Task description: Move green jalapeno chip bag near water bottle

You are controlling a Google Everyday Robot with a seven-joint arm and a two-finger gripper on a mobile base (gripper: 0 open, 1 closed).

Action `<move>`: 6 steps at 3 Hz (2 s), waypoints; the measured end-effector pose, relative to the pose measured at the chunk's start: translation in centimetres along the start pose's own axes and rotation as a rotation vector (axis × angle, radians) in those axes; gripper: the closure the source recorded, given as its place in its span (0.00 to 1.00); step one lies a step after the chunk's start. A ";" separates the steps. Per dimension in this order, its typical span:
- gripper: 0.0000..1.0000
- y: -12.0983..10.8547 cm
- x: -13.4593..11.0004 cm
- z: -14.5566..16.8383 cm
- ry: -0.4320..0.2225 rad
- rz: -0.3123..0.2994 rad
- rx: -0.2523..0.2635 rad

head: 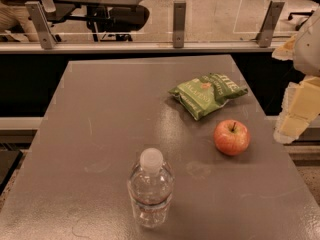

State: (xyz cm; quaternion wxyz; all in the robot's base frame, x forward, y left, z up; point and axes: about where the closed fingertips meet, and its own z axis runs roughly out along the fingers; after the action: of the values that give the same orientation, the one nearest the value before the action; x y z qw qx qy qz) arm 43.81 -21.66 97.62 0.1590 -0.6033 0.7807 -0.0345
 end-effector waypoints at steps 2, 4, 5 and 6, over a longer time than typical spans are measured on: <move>0.00 -1.2 -0.7 0.7 -0.019 -0.007 -0.010; 0.00 -7.6 -2.7 4.0 -0.077 -0.001 0.002; 0.00 -10.9 -3.3 6.2 -0.101 0.021 0.002; 0.00 -13.0 -4.1 9.0 -0.122 0.020 -0.015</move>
Offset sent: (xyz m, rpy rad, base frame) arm 0.0328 0.0084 -0.0093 0.0406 0.0300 0.0325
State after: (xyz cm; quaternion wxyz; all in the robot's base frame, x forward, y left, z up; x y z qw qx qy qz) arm 59.46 -20.04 93.20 0.2022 -0.5977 0.7758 0.0100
